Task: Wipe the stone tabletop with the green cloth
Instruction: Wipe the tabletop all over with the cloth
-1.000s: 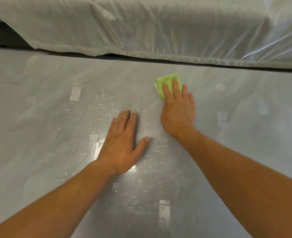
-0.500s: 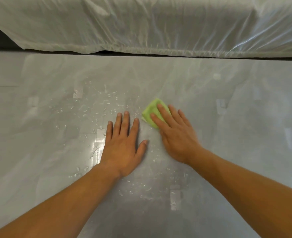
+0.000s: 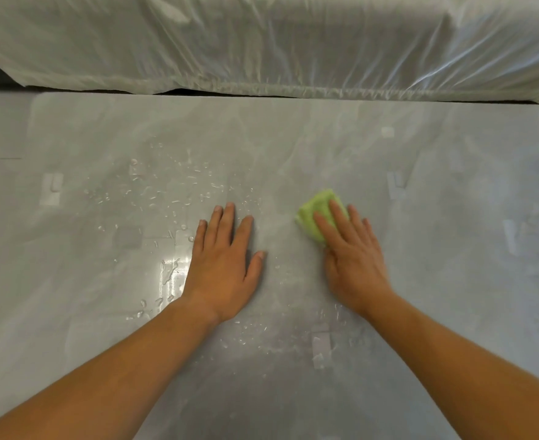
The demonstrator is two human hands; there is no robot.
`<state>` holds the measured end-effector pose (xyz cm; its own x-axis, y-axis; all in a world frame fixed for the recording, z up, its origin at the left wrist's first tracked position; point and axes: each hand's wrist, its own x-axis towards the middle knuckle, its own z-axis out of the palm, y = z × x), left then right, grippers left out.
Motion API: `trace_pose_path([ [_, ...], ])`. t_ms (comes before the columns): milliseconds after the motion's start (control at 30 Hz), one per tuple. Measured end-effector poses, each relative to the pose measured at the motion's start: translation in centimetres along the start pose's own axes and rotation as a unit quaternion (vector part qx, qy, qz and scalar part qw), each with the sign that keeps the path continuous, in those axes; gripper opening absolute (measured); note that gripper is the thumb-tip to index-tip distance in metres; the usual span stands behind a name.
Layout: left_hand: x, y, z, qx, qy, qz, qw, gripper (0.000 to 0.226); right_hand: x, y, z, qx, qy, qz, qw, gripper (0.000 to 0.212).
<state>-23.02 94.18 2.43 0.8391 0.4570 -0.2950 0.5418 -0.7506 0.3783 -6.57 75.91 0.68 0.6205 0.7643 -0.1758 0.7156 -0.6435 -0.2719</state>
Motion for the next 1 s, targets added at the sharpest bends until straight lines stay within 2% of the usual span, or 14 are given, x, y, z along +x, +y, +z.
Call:
trace_pose_path([
  [67, -0.6, 0.0, 0.4, 0.017, -0.012, 0.000, 1.000, 0.074, -0.5, -0.6, 0.1, 0.018, 0.032, 0.101, 0.994, 0.069],
  [100, -0.8, 0.0, 0.6, 0.026, -0.015, 0.000, 1.000, 0.073, -1.1, -1.5, 0.4, 0.017, 0.038, 0.115, 0.992, 0.070],
  [133, -0.9, 0.0, 0.8, 0.033, -0.015, -0.001, 0.999, 0.073, -1.9, -2.4, 0.7, 0.013, 0.034, 0.098, 0.995, 0.071],
  [233, -0.7, 0.1, 1.0, 0.041, -0.011, -0.005, 0.999, 0.070, -4.5, -2.8, 1.2, -0.011, -0.018, -0.047, 0.999, 0.067],
  [300, -0.7, 0.0, 1.0, 0.041, -0.010, -0.002, 0.999, 0.069, -4.3, -0.9, 0.9, -0.021, -0.023, -0.082, 0.996, 0.064],
  [333, -0.8, -0.1, 1.0, 0.040, -0.010, 0.001, 0.999, 0.069, -3.9, -0.1, 0.8, -0.019, -0.010, -0.052, 0.998, 0.064],
  [433, -0.8, -0.4, 1.0, 0.039, -0.011, 0.006, 0.999, 0.067, -3.0, -0.6, 0.8, 0.007, 0.033, 0.121, 0.992, 0.067],
  [467, -0.8, -0.5, 1.1, 0.031, -0.008, 0.007, 0.999, 0.067, -3.1, -1.7, 1.0, 0.007, 0.037, 0.136, 0.990, 0.069],
  [500, -0.8, -0.4, 1.0, 0.013, -0.003, 0.007, 1.000, 0.067, -3.5, -2.8, 1.3, 0.002, 0.033, 0.115, 0.993, 0.070],
  [600, -1.0, -0.3, 0.6, -0.069, 0.023, 0.007, 0.997, 0.065, -5.3, -4.3, 1.9, -0.018, -0.016, -0.045, 0.999, 0.067],
  [667, -1.4, -0.6, 0.4, -0.088, 0.038, 0.000, 0.995, 0.064, -3.9, -3.7, 1.4, -0.020, -0.036, -0.094, 0.995, 0.066],
  [900, -3.0, -2.1, 1.1, 0.005, 0.024, 0.002, 1.000, 0.068, 9.6, -7.0, 0.5, -0.018, 0.022, 0.015, 0.999, 0.066],
  [933, -3.1, -2.2, 1.0, -0.004, 0.024, 0.004, 1.000, 0.068, 9.3, -7.4, 0.8, -0.024, 0.021, 0.002, 0.999, 0.067],
  [1000, -3.0, -2.3, 0.8, -0.036, 0.032, 0.002, 0.999, 0.067, 6.5, -7.3, 1.5, -0.039, 0.010, -0.078, 0.996, 0.068],
])
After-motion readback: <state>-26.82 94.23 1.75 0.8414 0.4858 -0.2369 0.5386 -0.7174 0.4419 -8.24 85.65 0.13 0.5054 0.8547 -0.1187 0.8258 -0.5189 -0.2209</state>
